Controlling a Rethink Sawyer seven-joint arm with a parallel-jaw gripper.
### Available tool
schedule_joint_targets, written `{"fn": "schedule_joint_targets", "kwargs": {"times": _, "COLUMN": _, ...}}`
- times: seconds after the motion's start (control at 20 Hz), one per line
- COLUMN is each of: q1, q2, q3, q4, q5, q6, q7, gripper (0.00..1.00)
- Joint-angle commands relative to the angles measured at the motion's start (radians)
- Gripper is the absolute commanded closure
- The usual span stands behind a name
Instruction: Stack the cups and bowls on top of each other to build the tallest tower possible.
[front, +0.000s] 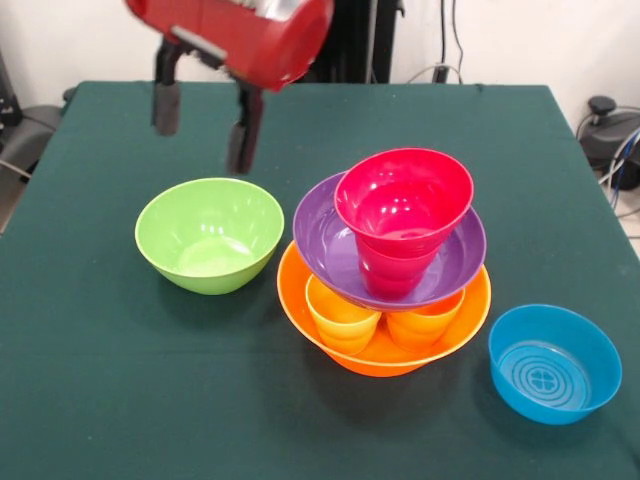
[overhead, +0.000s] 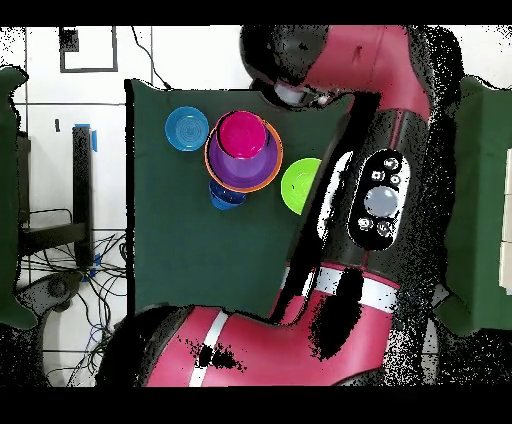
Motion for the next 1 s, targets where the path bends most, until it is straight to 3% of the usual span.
{"fn": "schedule_joint_targets", "kwargs": {"times": 0.05, "q1": -0.034, "q2": 0.072, "q3": 0.151, "q4": 0.189, "q5": 0.022, "q6": -0.171, "q7": -0.009, "gripper": 0.0}}
{"fn": "schedule_joint_targets", "kwargs": {"times": 0.35, "q1": -0.046, "q2": 0.106, "q3": 0.12, "q4": 0.214, "q5": 0.075, "q6": -0.23, "q7": 0.146, "gripper": 0.0}}
{"fn": "schedule_joint_targets", "kwargs": {"times": 0.8, "q1": -0.055, "q2": 0.154, "q3": 0.057, "q4": 0.174, "q5": 0.189, "q6": -0.05, "q7": 0.298, "gripper": 0.0}}
{"fn": "schedule_joint_targets", "kwargs": {"times": 1.0, "q1": -0.054, "q2": 0.178, "q3": 0.004, "q4": 0.15, "q5": 0.201, "q6": 0.004, "q7": 0.343, "gripper": 0.0}}
